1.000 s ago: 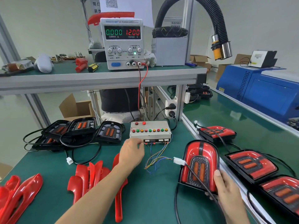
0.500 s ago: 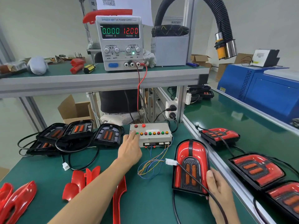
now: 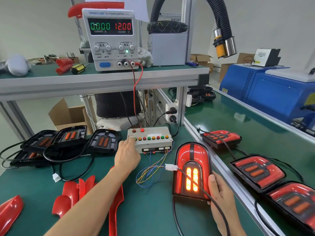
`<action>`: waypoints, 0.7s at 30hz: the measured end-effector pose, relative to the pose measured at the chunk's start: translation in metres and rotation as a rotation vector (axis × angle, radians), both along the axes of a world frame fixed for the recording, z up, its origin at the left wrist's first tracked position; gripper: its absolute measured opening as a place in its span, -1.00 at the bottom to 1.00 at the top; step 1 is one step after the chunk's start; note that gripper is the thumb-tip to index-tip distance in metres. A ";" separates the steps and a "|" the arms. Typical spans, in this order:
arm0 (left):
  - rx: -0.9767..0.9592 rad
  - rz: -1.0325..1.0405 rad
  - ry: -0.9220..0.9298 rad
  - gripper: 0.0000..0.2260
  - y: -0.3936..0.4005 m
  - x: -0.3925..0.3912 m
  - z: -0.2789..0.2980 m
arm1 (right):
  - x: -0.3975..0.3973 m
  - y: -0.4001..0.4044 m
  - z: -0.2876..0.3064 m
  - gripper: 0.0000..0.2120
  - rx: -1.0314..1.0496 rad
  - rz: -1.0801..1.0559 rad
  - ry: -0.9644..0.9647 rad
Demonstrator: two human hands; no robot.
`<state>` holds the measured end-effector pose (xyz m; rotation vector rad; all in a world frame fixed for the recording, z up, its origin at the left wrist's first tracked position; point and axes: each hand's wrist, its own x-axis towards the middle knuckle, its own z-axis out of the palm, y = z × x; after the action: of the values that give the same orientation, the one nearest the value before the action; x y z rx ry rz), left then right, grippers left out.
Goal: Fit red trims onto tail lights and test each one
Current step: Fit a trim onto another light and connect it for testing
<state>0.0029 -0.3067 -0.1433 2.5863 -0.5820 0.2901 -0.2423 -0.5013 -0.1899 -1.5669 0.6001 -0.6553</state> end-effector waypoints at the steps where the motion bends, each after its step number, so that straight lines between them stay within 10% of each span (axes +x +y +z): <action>1: -0.009 0.005 0.014 -0.60 0.000 0.001 0.001 | 0.000 -0.001 -0.001 -0.40 -0.001 0.002 0.003; 21: 0.147 -0.027 -0.027 -0.44 0.001 -0.003 0.003 | 0.002 -0.001 -0.001 -0.45 0.008 0.033 -0.023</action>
<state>0.0002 -0.3056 -0.1404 2.7171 -0.6702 0.2828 -0.2407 -0.5022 -0.1911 -1.5572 0.5584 -0.6446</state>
